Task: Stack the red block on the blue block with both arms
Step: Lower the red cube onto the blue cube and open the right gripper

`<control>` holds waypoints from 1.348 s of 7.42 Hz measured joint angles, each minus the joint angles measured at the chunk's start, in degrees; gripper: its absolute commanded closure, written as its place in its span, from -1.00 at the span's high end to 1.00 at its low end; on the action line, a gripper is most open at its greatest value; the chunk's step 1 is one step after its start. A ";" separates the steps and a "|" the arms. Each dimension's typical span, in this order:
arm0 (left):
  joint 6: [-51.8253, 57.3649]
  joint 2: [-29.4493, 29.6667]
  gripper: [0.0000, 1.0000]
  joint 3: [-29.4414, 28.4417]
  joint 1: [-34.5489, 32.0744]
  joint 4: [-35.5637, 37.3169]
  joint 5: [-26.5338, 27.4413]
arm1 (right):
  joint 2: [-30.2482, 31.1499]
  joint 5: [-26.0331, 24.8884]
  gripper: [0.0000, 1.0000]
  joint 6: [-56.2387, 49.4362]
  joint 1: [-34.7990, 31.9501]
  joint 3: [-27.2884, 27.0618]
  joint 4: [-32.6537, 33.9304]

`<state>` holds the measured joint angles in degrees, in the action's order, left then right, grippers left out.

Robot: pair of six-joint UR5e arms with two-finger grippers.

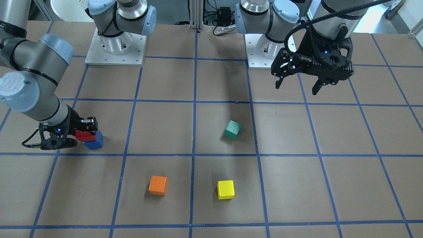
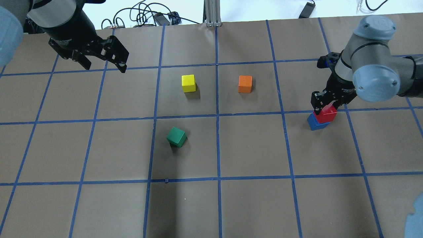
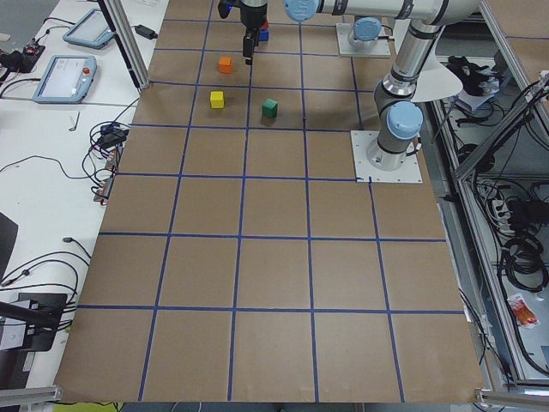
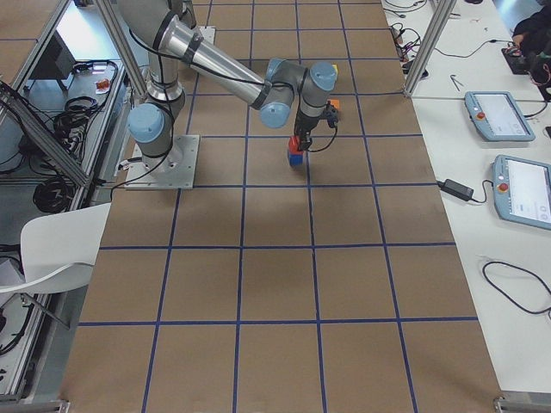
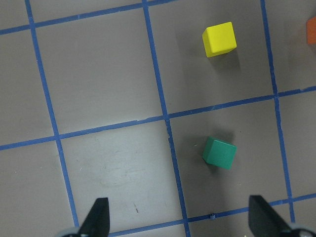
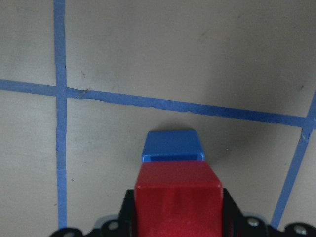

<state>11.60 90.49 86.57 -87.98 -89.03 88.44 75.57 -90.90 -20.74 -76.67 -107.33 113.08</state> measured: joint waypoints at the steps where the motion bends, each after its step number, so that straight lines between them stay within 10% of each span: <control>1: 0.00 -0.02 1.00 0.00 0.00 0.00 0.02 | 0.01 0.01 -0.30 0.07 -0.01 -0.10 0.17; 5: 0.07 -0.05 1.00 -0.06 -0.01 0.06 0.07 | -0.17 0.01 0.17 0.26 -0.04 -2.31 6.49; 8: 0.05 -0.05 1.00 -0.05 0.00 0.04 0.07 | 0.43 -0.13 1.00 0.42 -0.06 -4.53 8.26; 10: 0.04 -0.05 1.00 -0.08 0.00 0.03 0.01 | 1.12 -0.30 1.00 0.51 -0.12 -4.30 7.32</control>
<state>11.64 90.43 86.49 -87.98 -89.01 88.45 76.69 -91.20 -20.23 -76.79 -111.62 120.40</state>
